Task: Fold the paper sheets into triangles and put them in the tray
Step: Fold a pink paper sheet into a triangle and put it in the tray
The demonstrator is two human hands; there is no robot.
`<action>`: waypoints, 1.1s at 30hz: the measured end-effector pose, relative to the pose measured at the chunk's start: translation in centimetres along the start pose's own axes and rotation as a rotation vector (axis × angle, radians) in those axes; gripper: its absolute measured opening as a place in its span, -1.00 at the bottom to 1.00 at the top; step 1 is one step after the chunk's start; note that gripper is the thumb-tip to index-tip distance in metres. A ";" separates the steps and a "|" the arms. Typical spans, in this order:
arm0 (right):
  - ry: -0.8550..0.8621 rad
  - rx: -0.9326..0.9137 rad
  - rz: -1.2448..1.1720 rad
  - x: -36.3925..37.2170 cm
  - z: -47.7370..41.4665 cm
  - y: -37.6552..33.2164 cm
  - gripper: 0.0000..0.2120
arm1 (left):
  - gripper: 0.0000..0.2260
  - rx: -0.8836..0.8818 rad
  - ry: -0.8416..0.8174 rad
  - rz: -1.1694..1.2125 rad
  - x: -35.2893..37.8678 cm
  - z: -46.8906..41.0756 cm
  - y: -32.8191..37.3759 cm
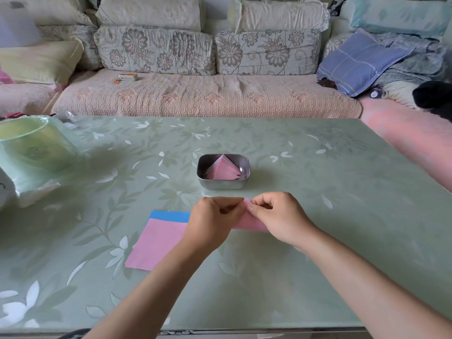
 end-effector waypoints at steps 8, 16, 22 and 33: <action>-0.105 0.093 0.211 1.0 -0.1 0.4 -0.76 | -0.69 -0.127 -0.210 -0.218 -0.7 0.4 -1.1; -0.027 0.056 0.489 1.7 -0.2 -0.2 -0.73 | -0.87 0.227 -0.235 -0.447 -1.3 1.2 0.0; 0.062 -0.053 0.633 2.3 -0.5 0.1 -0.70 | -0.81 0.311 -0.368 -0.507 -0.7 1.8 -0.1; 0.046 -0.319 0.714 1.2 0.2 -0.4 -0.80 | -0.77 0.329 -0.398 -0.560 -0.7 2.1 -0.2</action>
Point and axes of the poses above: each hand's wrist, its own z-axis away from the middle knuckle, its own x-axis out of the palm, y = z × x, the point moved 3 cm from there along -z, towards the middle knuckle, and after that the axes turned 6 degrees about x, right-handed, at the moved point
